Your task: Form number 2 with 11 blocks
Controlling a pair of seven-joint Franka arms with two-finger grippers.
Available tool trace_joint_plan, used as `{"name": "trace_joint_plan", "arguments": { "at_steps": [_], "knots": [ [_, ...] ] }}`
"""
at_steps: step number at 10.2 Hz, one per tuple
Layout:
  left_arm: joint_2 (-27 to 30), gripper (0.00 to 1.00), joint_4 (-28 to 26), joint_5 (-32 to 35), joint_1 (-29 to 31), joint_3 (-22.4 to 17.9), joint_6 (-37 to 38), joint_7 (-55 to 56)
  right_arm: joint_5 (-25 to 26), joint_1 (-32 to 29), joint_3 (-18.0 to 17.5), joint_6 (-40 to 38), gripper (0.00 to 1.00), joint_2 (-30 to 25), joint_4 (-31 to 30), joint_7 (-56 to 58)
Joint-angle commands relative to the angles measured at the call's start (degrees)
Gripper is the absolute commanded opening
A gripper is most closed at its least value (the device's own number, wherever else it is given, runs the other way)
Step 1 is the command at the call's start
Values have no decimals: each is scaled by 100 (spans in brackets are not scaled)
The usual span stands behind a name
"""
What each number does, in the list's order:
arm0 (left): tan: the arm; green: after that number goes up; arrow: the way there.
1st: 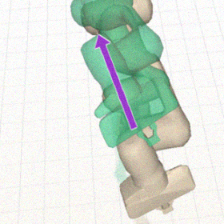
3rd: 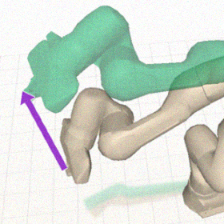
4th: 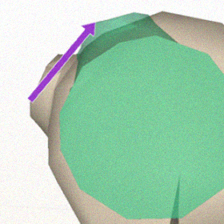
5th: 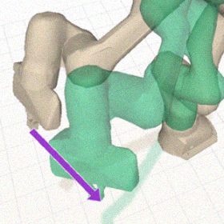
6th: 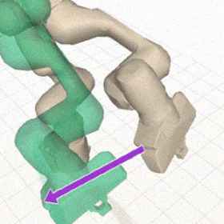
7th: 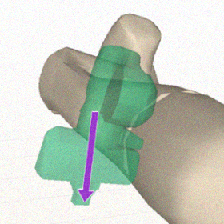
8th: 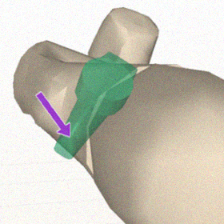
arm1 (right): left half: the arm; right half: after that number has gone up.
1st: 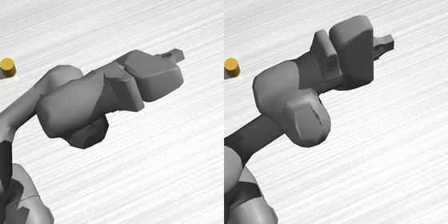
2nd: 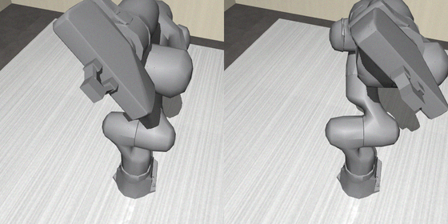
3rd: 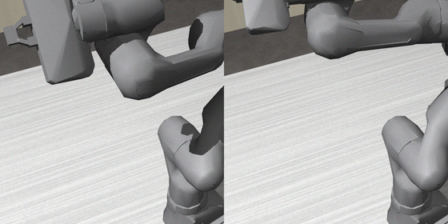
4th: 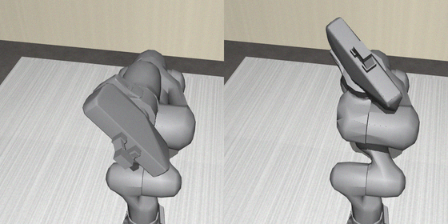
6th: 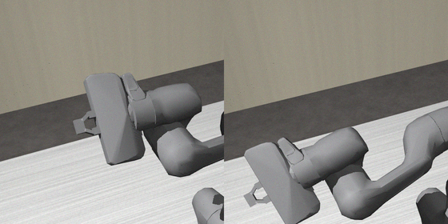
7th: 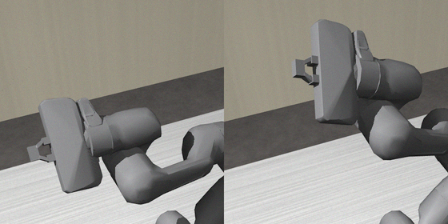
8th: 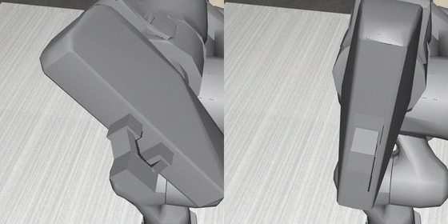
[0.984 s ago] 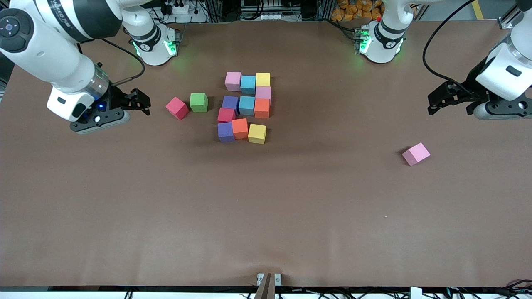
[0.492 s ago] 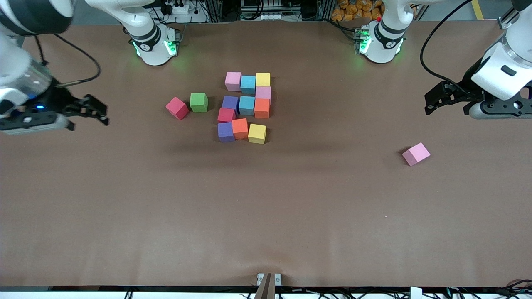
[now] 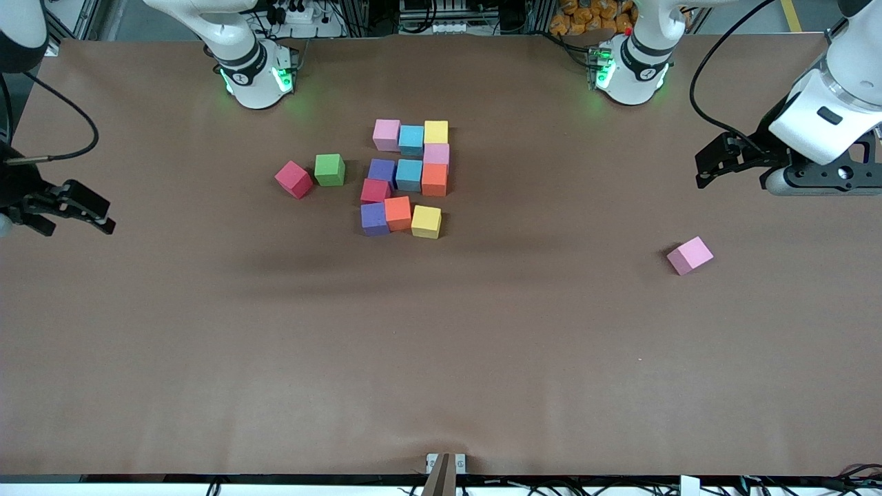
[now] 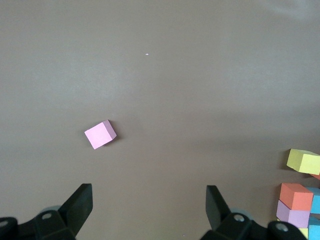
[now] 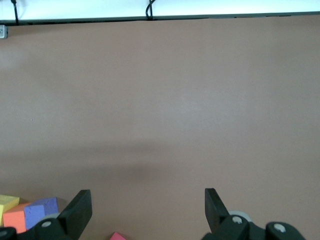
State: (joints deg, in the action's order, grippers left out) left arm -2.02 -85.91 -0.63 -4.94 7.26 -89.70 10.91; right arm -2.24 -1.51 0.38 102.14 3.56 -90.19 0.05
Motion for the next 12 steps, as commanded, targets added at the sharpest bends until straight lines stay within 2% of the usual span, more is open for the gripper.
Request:
{"name": "trace_joint_plan", "arguments": {
  "at_steps": [1, 3, 8, 11, 12],
  "knots": [
    [35, 100, -31, 19, 11, 223, 84, 295, 145, -51, -99, -98, 100, 74, 195, -557],
    [26, 100, -84, 1, -7, 302, 93, 587, 189, -69, -99, -98, 100, 74, 195, -506],
    [-88, 100, -128, 80, -33, 312, 93, 491, 154, -183, -143, -264, 100, 65, 239, -445],
    [-79, 100, -111, 98, 10, 312, 84, 473, 154, -244, -248, -283, 100, 57, 239, -444],
    [-88, 100, -119, 89, 46, 312, 84, 473, 154, -375, -388, -283, 100, 57, 239, -453]
  ]
}}
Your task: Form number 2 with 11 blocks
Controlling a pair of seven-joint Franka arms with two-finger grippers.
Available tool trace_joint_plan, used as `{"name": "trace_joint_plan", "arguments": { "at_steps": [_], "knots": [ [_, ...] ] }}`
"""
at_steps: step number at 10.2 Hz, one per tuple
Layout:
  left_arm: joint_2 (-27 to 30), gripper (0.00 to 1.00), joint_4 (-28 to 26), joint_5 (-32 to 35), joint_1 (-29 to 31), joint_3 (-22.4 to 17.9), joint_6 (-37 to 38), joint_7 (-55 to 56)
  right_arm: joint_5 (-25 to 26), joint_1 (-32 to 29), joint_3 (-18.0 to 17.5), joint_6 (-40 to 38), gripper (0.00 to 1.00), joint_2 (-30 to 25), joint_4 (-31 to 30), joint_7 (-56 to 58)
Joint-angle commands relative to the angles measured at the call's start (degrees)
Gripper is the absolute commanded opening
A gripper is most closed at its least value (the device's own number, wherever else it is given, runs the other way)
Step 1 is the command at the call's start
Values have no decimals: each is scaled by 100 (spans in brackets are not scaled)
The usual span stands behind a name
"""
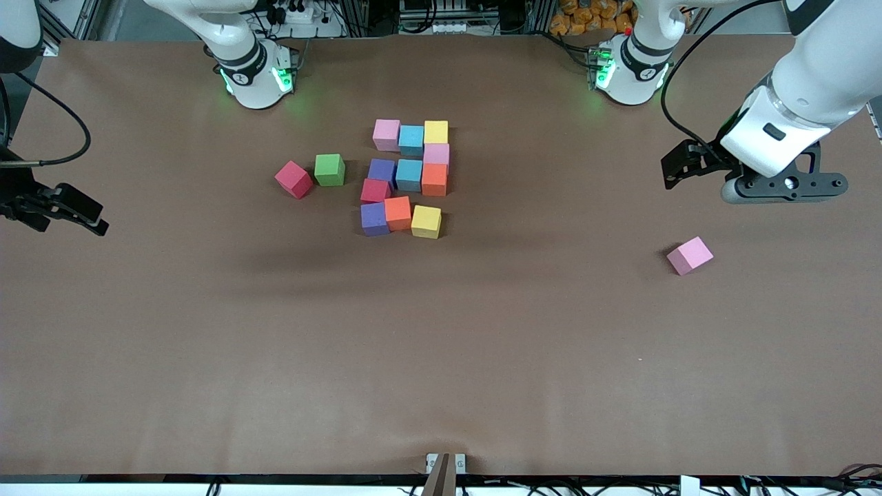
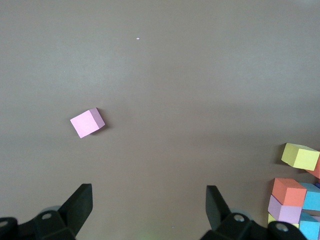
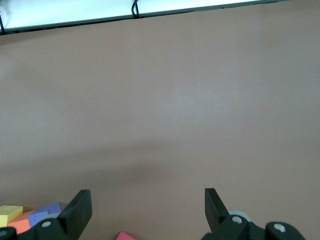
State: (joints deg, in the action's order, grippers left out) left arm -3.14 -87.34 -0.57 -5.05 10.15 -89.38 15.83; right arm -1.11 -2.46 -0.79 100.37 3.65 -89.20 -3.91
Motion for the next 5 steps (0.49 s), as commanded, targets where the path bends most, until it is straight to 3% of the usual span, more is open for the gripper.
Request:
{"name": "trace_joint_plan", "arguments": {
  "at_steps": [1, 5],
  "knots": [
    [24, 100, 24, 92, 57, 22, 52, -10, 50, -360, -360, -105, 100, 40, 139, -57],
    [42, 100, 42, 83, 57, 13, 52, 8, 67, -308, -360, -105, 100, 40, 139, -57]
  ]
}}
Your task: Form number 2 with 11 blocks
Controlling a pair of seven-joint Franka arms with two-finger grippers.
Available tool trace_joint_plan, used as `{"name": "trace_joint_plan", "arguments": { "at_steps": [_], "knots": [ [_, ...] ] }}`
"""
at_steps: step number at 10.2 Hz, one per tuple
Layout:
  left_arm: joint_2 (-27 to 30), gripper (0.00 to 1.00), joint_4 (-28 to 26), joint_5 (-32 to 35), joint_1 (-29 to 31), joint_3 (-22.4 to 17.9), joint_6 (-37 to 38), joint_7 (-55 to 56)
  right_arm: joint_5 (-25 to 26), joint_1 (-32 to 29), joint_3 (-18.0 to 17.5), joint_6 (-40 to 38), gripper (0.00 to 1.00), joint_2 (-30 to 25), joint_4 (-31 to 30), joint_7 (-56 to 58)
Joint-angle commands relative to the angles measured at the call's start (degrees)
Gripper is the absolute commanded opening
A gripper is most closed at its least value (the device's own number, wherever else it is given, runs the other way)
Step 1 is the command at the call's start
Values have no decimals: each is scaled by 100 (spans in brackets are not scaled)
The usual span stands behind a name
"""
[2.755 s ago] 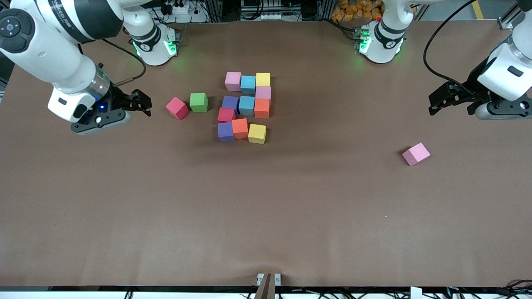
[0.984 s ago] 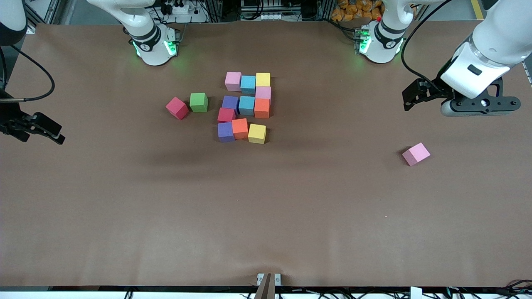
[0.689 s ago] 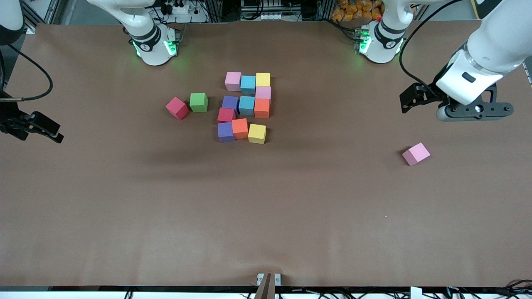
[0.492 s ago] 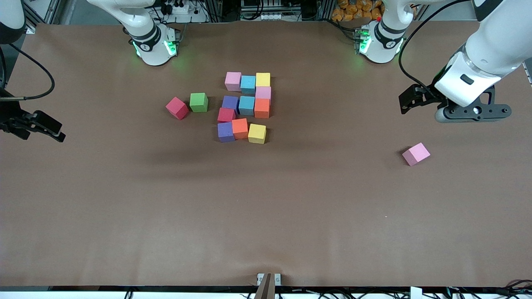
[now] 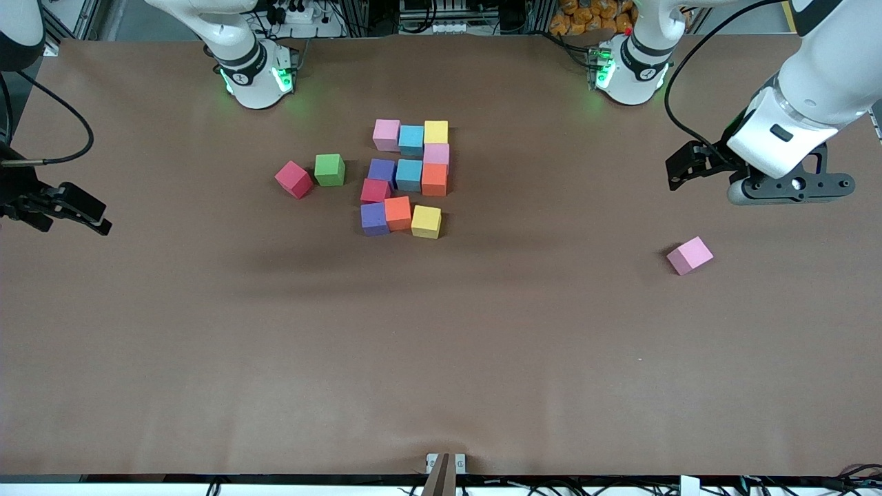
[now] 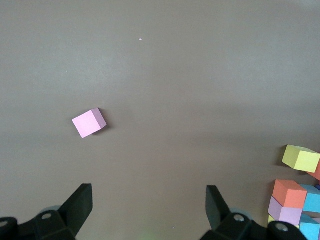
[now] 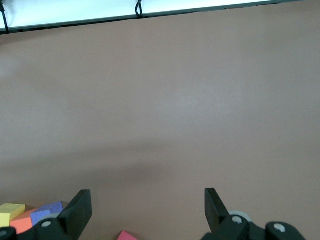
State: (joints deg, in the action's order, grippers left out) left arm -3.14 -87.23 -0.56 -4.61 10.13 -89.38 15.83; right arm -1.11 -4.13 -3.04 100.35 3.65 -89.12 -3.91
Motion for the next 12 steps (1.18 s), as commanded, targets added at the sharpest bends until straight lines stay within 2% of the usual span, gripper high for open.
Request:
{"name": "trace_joint_plan", "arguments": {
  "at_steps": [1, 12],
  "knots": [
    [42, 100, 31, 83, 22, 16, 52, 16, 67, -132, -136, -104, 100, 40, 132, -57],
    [42, 100, 92, 83, 83, -54, -27, 96, 6, -123, -145, -235, 100, 13, 159, -110]
  ]
}}
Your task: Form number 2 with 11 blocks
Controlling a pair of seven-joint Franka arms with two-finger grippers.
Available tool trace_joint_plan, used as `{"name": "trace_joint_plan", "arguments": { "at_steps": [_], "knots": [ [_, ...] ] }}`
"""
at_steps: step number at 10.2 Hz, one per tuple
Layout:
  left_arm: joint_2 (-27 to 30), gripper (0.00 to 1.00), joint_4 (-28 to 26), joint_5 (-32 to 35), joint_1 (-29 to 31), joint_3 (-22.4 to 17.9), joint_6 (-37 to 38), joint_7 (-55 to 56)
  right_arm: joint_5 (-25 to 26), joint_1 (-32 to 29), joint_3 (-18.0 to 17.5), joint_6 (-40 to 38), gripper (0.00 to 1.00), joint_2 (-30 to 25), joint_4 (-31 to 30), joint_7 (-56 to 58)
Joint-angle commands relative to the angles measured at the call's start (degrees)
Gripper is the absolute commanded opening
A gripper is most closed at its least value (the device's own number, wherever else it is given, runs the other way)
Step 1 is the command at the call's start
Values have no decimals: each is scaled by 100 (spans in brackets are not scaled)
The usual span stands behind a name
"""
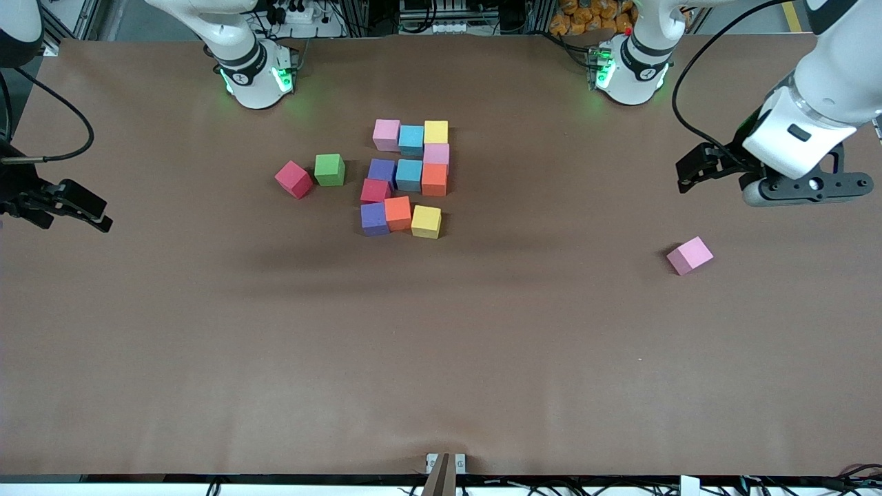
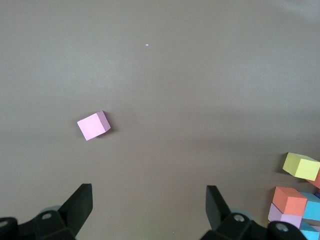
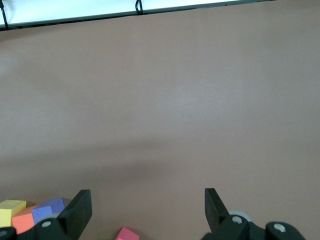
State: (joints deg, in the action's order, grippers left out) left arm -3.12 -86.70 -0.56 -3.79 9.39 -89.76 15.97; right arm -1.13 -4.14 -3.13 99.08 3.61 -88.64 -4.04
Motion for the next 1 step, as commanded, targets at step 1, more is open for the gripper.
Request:
{"name": "trace_joint_plan", "arguments": {
  "at_steps": [1],
  "knots": [
    [48, 100, 39, 83, 1, 19, 11, 82, -1, -122, -135, -100, 100, 17, 110, -105]
  ]
}}
